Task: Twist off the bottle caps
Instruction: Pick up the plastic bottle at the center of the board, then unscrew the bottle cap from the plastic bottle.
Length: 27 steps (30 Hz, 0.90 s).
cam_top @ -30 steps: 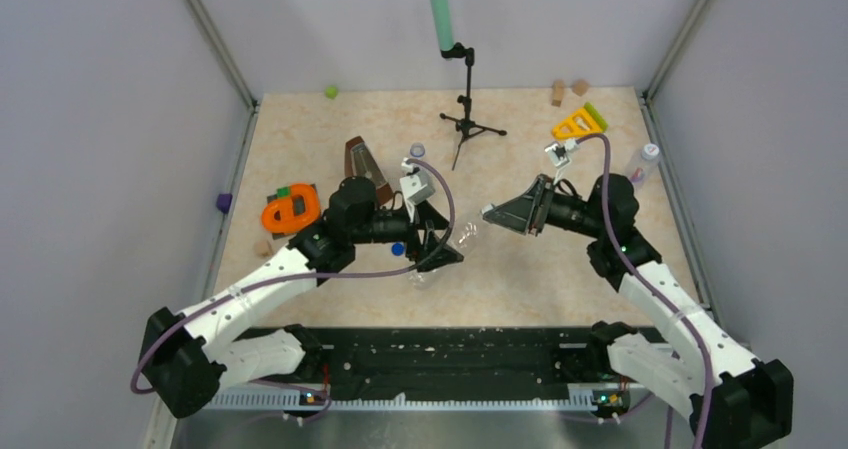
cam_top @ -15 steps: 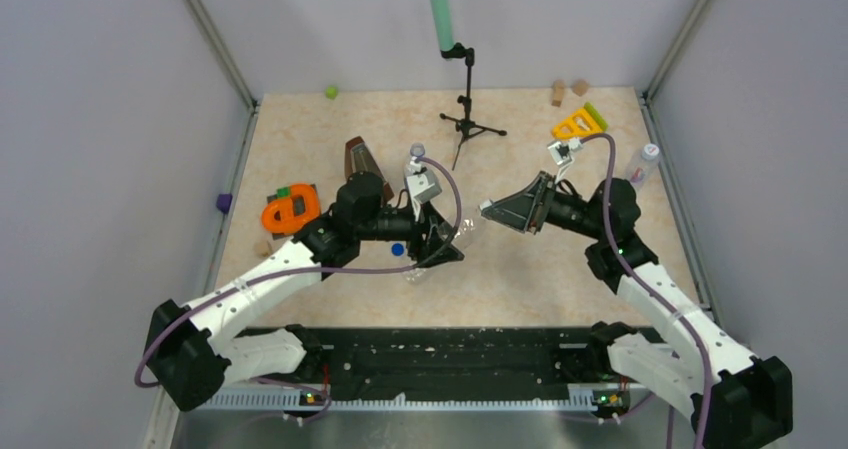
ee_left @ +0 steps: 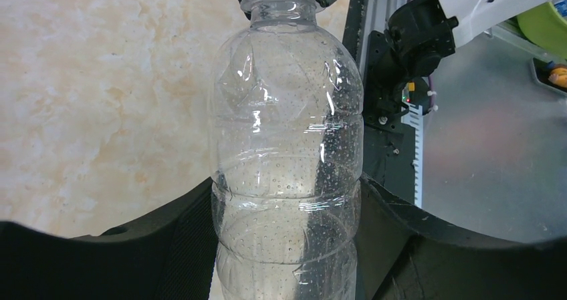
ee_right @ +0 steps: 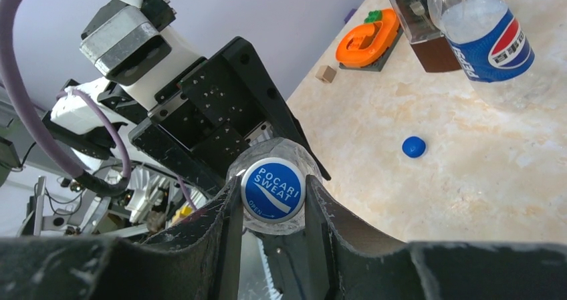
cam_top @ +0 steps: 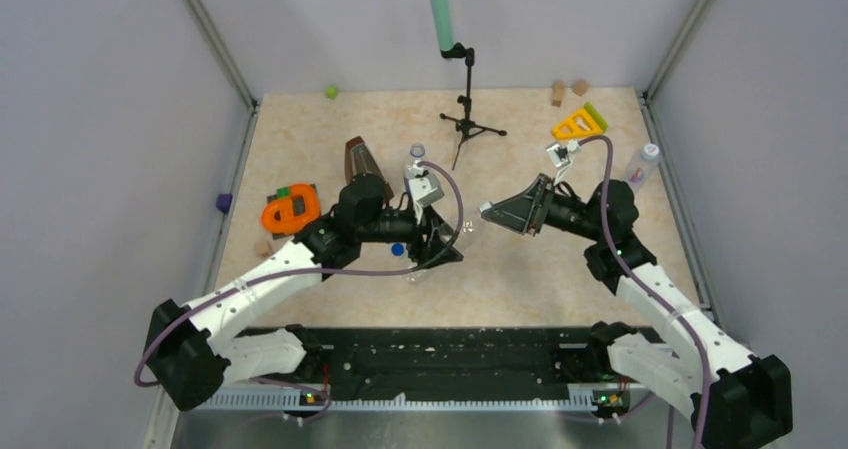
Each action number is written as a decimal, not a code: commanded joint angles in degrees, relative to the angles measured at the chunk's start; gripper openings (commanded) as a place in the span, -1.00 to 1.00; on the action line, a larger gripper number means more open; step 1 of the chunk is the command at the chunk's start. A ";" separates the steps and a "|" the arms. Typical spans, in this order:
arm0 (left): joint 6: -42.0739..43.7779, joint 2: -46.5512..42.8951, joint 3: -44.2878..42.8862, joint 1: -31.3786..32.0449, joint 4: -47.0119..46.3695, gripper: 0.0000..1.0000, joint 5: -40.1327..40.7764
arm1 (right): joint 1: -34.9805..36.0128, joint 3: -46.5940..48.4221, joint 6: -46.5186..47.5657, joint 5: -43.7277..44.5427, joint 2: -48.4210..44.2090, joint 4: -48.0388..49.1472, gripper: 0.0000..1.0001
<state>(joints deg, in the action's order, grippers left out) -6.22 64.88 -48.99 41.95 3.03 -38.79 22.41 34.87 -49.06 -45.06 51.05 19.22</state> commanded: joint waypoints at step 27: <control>44.17 -11.29 5.68 11.23 10.02 -1.00 34.20 | 2.18 2.32 2.60 -8.59 5.62 -4.92 -0.06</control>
<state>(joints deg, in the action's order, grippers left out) 33.30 55.94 -44.12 52.25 17.19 -9.13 22.98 34.57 -48.51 -50.78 56.12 15.79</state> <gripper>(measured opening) 0.666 0.478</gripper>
